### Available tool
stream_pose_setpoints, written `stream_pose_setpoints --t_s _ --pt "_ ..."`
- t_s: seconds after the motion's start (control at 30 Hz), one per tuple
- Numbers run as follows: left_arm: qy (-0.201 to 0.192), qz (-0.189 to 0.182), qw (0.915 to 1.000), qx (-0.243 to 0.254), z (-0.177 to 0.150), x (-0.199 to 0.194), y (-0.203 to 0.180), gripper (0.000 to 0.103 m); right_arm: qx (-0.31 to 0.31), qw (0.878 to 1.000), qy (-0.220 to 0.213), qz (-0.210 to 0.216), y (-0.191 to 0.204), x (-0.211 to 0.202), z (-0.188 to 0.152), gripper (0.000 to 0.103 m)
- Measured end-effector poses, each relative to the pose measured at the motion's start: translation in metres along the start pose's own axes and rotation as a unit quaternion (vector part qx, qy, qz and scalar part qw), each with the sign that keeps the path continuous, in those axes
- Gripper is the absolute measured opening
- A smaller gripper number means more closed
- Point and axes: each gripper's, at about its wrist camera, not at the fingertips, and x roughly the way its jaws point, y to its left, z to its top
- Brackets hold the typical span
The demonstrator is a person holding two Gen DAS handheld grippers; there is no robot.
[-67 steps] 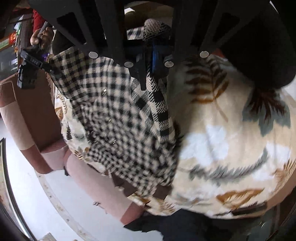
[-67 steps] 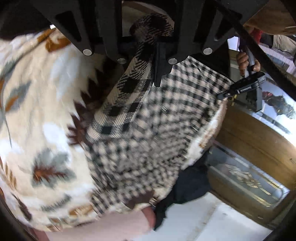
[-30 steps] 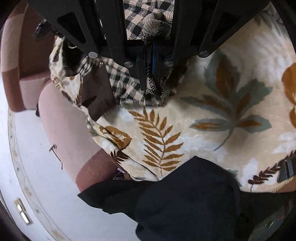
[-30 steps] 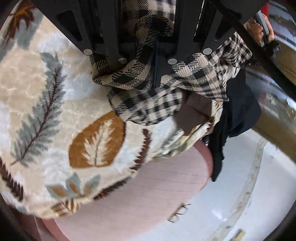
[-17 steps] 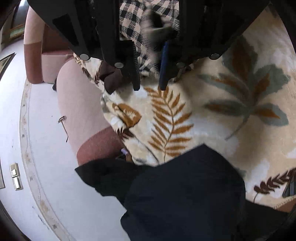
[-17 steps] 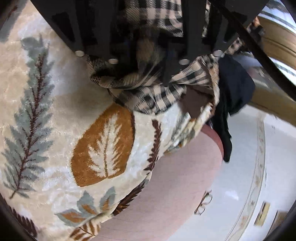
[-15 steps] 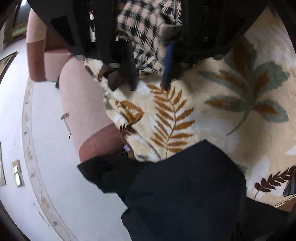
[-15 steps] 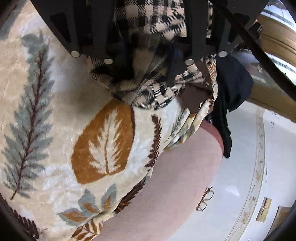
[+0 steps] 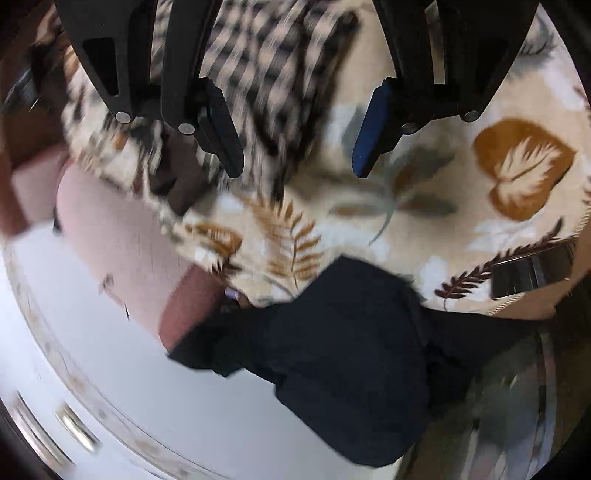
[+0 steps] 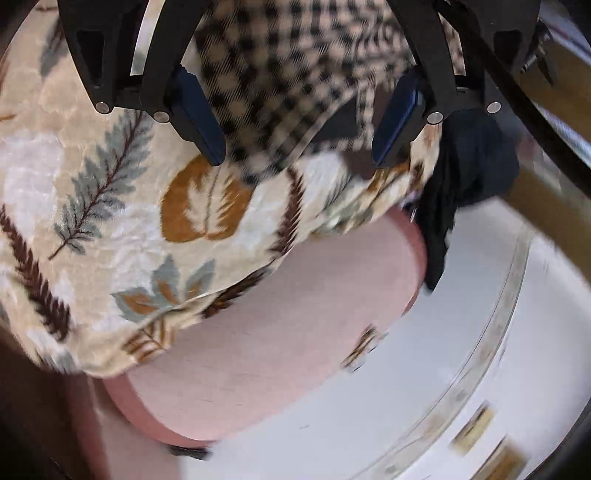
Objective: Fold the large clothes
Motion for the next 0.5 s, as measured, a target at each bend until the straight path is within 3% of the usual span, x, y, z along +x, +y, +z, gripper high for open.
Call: stream_pose_setpoints --t_s 0.07,0.13,0.2,0.23,0.27,0.33,0.43,0.5 --pt "0.009 0.006 0.9993 0.035 -0.033 -0.004 -0.008 0.06 -0.034 0.999 0.026 0.018 0.024 0.004 -0.02 0.085" --pt "0.018 0.01 0.9981 0.058 -0.057 -0.004 -0.01 0.06 -0.092 0.993 0.07 0.036 0.061 0.016 -0.053 0.077" --pt "0.027 0.031 0.9952 0.089 -0.078 0.001 -0.01 0.059 -0.155 0.981 0.113 0.038 0.094 0.032 -0.085 0.042" --pt "0.028 0.043 0.9931 0.105 -0.084 0.006 -0.007 0.053 -0.184 0.973 0.132 0.041 0.11 0.041 -0.1 0.039" --pt "0.029 0.053 0.9912 0.118 -0.088 0.009 -0.003 0.042 -0.21 0.966 0.147 0.044 0.125 0.049 -0.115 0.038" --pt "0.034 0.067 0.9894 0.125 -0.09 0.016 0.005 0.035 -0.246 0.953 0.172 0.046 0.147 0.067 -0.14 0.037" --pt "0.045 0.032 0.9929 0.105 -0.09 0.025 0.022 0.035 -0.281 0.937 0.203 0.034 0.177 0.106 -0.16 0.037" --pt "0.054 0.02 0.9941 0.091 -0.089 0.031 0.03 0.035 -0.29 0.934 0.208 0.011 0.191 0.139 -0.161 0.037"
